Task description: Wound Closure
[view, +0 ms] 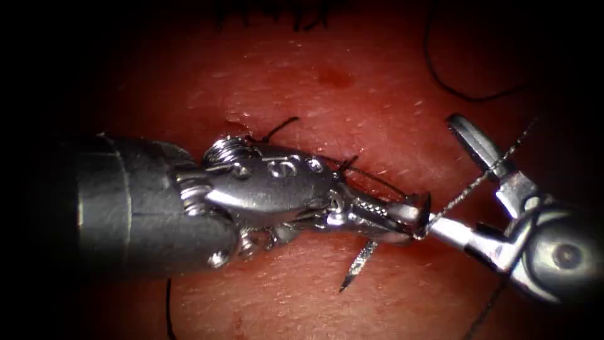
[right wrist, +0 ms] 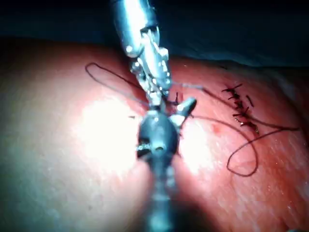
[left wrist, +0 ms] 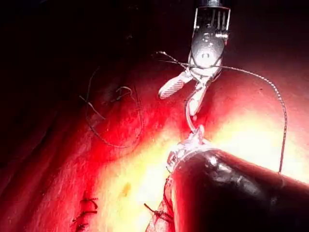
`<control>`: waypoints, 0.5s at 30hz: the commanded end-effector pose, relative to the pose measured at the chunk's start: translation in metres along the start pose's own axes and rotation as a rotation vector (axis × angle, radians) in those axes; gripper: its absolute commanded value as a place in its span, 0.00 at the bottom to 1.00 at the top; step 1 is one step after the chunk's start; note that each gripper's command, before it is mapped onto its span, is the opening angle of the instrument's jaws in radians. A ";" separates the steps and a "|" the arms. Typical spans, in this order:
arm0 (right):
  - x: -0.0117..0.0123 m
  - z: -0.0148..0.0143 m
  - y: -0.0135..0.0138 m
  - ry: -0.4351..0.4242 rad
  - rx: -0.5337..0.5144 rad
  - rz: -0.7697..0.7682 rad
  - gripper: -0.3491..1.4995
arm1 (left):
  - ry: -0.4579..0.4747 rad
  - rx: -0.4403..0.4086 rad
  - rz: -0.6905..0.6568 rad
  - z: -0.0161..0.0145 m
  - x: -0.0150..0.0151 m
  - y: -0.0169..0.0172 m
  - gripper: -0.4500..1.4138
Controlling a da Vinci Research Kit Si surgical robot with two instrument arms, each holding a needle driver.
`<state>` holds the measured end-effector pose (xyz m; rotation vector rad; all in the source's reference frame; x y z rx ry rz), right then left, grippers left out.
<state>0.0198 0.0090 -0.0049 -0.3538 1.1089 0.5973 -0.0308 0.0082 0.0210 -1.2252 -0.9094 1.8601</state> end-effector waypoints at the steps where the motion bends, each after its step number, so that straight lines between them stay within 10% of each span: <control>1: -0.0009 0.0005 -0.0006 0.003 0.002 -0.004 0.72 | 0.002 -0.003 0.000 0.0006 0.0000 -0.0002 0.00; 9: -0.0014 0.0008 -0.0011 0.014 -0.009 -0.013 0.63 | 0.004 -0.005 -0.001 0.0007 0.0000 0.0000 0.00; 11: -0.0014 0.0006 -0.0012 0.015 -0.008 -0.025 0.45 | 0.004 -0.005 -0.001 0.0007 0.0000 0.0000 0.00; 13: -0.0013 0.0003 -0.0015 0.022 0.004 -0.068 0.00 | 0.005 -0.005 0.005 0.0007 0.0000 0.0000 0.00; 15: -0.0011 -0.0003 -0.0017 0.025 0.010 -0.103 0.00 | 0.005 -0.005 0.005 0.0007 0.0000 0.0000 0.00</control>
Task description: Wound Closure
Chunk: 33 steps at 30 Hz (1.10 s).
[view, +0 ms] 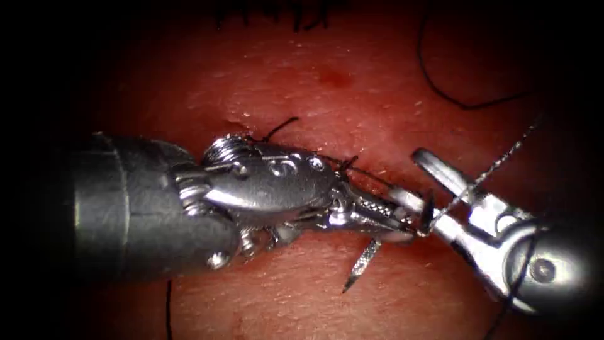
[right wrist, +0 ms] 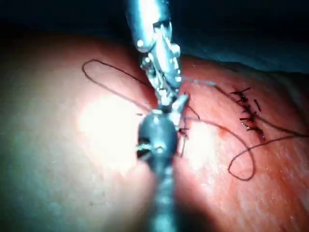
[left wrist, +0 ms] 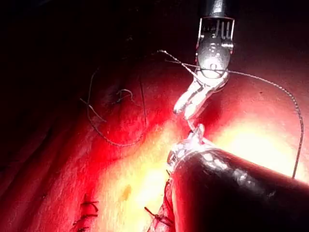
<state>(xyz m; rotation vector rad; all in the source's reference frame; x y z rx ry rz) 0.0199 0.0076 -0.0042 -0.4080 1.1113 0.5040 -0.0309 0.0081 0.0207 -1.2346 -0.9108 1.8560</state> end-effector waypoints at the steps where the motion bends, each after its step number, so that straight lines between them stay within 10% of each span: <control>1: 0.0002 -0.0005 -0.0005 0.006 0.006 -0.033 0.00 | -0.001 0.001 0.002 0.0007 0.0000 -0.0003 0.00; 7: 0.0001 -0.0016 0.0007 0.021 0.004 -0.081 0.00 | 0.000 0.004 0.007 0.0008 0.0000 -0.0001 0.04; 9: -0.0002 -0.0018 0.0011 0.021 0.005 -0.093 0.00 | 0.002 0.007 0.006 0.0010 0.0000 -0.0001 0.46; 12: -0.0008 -0.0019 0.0019 0.022 0.005 -0.112 0.00 | 0.014 0.035 0.038 0.0012 0.0002 -0.0002 0.77; 15: -0.0015 -0.0021 0.0028 0.021 0.007 -0.119 0.00 | 0.028 0.075 0.113 0.0015 0.0003 -0.0003 0.86; 24: -0.0034 -0.0009 0.0053 0.004 0.003 -0.200 0.00 | -0.039 0.151 0.164 0.0020 -0.0014 -0.0003 0.76; 33: -0.0059 0.0012 0.0052 -0.021 -0.006 -0.284 0.00 | -0.152 0.229 0.220 0.0047 -0.0048 -0.0026 0.28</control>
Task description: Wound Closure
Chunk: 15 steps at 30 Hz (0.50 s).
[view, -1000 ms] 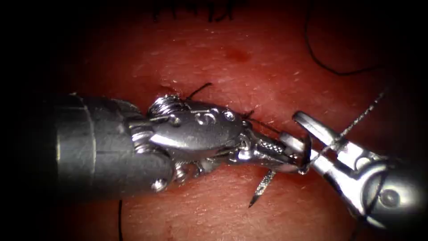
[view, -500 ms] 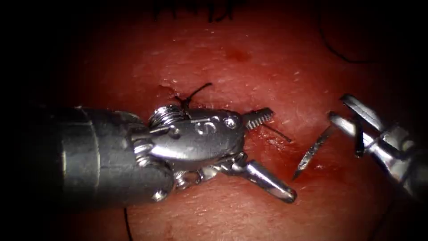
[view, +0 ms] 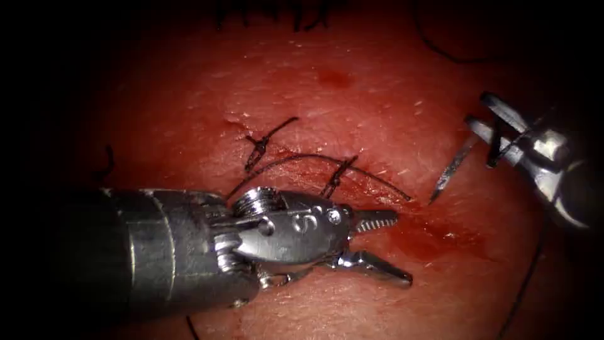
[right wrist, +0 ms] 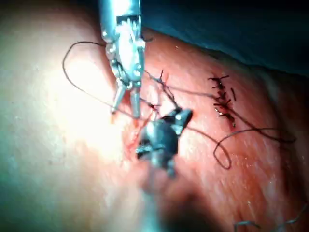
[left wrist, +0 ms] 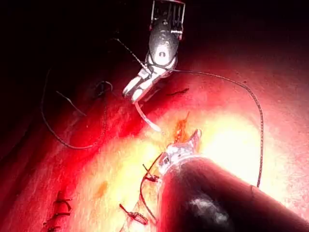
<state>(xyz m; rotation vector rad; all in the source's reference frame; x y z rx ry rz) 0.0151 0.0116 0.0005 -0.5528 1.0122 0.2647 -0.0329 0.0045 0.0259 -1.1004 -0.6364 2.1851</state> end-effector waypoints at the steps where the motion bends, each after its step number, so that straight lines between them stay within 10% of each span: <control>1: -0.0007 0.0009 -0.0009 -0.001 0.000 -0.019 0.00 | -0.004 0.004 0.002 0.0010 -0.0002 -0.0004 0.25; 15: -0.0036 0.0021 -0.0025 -0.025 -0.010 -0.165 0.00 | -0.055 0.014 0.027 0.0035 -0.0032 0.0000 0.22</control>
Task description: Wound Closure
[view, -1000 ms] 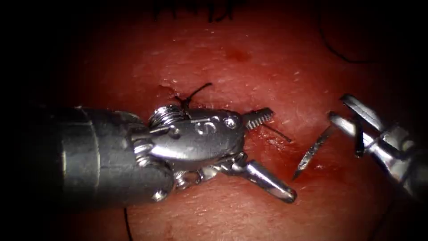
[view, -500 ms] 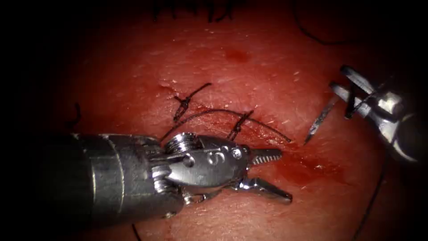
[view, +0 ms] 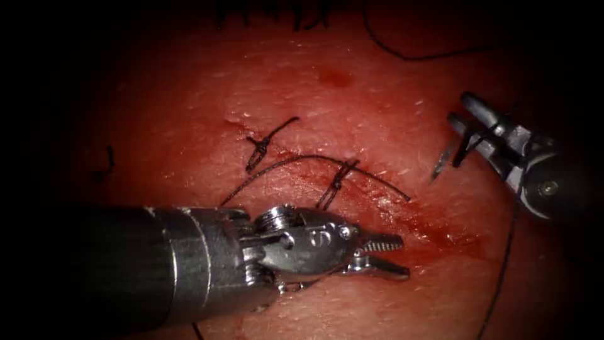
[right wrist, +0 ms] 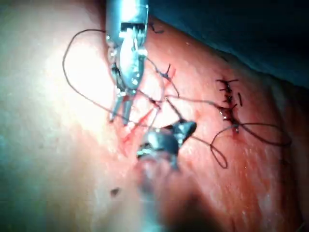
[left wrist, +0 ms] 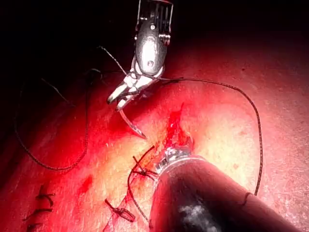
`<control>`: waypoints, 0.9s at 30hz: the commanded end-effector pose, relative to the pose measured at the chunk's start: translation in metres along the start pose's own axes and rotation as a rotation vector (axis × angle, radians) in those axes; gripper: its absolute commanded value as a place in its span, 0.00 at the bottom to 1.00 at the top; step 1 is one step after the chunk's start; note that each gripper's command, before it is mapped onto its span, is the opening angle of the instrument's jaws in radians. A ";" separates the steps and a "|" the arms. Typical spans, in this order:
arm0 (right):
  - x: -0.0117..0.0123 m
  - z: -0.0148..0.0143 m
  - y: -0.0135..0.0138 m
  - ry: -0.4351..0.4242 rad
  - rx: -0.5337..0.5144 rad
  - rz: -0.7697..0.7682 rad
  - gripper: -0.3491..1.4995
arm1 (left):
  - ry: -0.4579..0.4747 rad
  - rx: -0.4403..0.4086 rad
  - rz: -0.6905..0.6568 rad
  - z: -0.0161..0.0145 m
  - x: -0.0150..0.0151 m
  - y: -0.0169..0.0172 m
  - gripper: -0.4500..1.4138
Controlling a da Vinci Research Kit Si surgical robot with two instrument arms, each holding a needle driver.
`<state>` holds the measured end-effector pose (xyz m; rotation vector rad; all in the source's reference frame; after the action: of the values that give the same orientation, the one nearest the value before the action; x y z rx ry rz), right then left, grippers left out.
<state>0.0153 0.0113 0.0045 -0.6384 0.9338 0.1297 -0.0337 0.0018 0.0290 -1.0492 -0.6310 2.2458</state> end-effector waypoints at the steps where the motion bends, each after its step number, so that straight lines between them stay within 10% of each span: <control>1: -0.0002 0.0005 -0.0011 0.002 0.000 0.000 0.00 | -0.004 -0.003 0.003 0.0008 -0.0002 0.0000 0.22; 27: -0.0007 0.0007 -0.0009 -0.005 0.000 -0.020 0.00 | -0.017 -0.026 0.014 0.0008 -0.0009 0.0015 0.23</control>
<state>0.0151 0.0113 0.0052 -0.6473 0.9202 0.1137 -0.0338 0.0001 0.0284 -1.0506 -0.6628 2.2671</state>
